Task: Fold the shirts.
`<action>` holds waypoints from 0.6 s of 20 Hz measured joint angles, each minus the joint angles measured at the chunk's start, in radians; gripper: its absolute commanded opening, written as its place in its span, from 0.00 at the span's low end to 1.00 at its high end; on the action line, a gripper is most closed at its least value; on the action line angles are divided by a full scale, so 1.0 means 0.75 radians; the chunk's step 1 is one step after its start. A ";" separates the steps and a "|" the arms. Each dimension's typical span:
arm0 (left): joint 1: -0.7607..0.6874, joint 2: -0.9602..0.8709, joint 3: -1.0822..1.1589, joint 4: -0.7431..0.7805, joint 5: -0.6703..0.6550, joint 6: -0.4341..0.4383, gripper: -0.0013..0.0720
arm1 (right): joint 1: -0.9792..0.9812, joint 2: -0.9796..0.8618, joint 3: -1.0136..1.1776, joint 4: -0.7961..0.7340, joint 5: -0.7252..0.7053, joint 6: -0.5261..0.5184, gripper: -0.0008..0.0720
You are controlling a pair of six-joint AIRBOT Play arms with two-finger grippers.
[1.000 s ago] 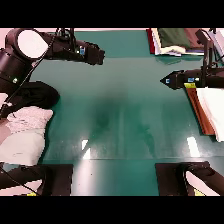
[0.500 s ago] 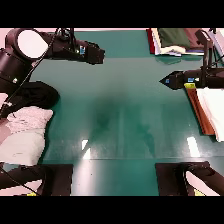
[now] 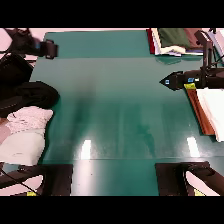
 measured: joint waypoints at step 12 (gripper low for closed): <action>0.270 -0.246 -0.429 0.069 0.145 -0.106 0.05 | 0.000 0.000 0.000 0.000 -0.003 0.000 0.04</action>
